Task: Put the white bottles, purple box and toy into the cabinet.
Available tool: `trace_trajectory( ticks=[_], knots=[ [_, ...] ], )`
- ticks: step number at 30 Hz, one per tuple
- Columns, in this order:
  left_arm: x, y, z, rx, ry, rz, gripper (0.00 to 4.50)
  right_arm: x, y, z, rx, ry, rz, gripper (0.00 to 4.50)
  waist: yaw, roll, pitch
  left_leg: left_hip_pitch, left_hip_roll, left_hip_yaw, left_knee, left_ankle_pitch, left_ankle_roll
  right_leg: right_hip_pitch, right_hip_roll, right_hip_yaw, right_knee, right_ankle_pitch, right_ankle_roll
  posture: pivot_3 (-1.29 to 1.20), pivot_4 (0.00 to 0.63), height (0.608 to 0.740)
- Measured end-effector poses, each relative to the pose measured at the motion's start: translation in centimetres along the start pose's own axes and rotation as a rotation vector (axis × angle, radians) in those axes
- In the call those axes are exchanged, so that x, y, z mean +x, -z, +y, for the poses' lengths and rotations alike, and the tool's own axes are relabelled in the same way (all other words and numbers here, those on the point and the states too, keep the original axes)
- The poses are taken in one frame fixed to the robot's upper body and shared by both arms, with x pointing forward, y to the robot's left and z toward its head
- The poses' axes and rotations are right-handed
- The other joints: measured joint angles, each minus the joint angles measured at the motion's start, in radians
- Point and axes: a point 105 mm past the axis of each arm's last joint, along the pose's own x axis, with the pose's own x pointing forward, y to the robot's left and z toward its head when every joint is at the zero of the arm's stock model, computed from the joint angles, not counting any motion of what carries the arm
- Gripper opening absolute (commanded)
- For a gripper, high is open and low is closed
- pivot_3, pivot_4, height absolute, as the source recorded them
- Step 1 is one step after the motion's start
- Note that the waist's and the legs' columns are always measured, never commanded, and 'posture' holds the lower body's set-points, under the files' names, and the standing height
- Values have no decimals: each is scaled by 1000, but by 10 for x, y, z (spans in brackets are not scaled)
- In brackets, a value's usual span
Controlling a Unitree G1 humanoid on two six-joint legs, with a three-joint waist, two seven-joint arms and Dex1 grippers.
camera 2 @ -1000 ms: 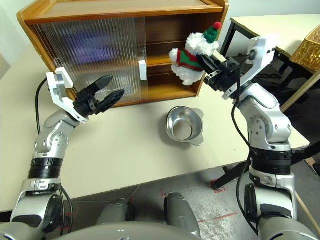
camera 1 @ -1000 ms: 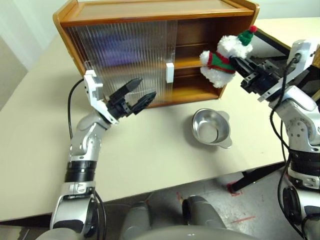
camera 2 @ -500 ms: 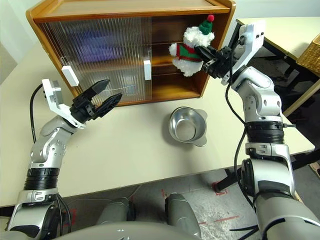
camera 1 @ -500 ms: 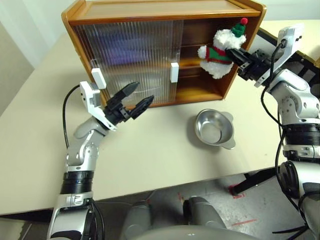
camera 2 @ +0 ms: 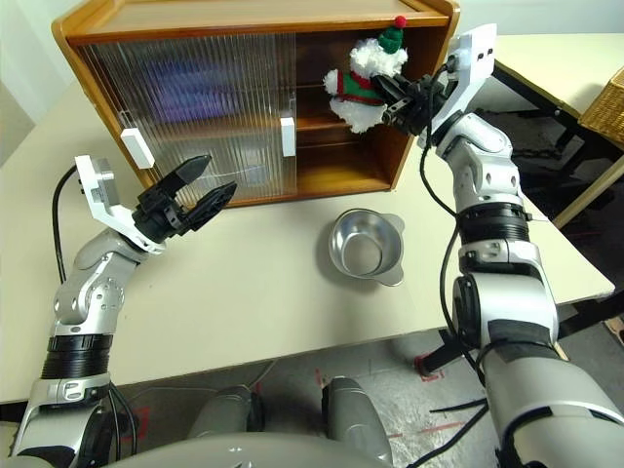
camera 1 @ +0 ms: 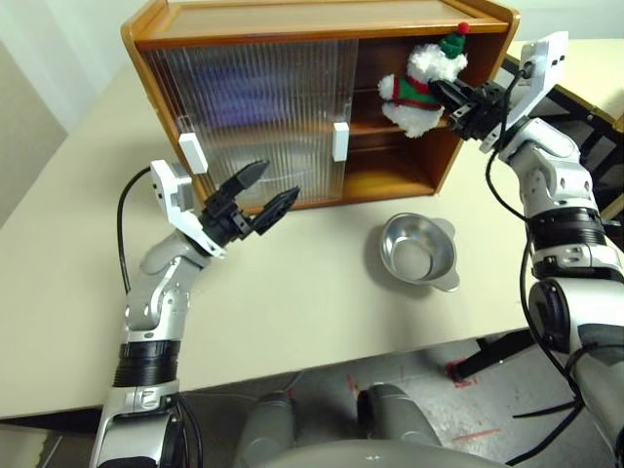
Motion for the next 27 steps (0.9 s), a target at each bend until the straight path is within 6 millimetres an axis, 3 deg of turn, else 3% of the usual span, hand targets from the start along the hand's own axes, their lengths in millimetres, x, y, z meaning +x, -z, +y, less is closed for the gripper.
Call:
trace_trajectory(
  ticks=[14,25,27],
  knots=[
    [-12,0,-3,0,-65,8,4500,27,12,4,-36,18,48,125,7,0,0,1,0,0,-1,0,0,-1,0,0,1,1,-3,193,0,740],
    [-22,-3,-6,13,-117,7,4500,36,15,2,-75,73,103,125,64,0,0,1,0,0,-2,-1,-1,-1,0,-1,1,0,-5,251,0,740],
    [-23,-2,-6,10,-122,11,4500,37,16,1,-78,90,123,876,73,0,0,1,0,0,-2,-1,-2,-2,0,-1,2,0,-5,251,0,740]
  ],
)
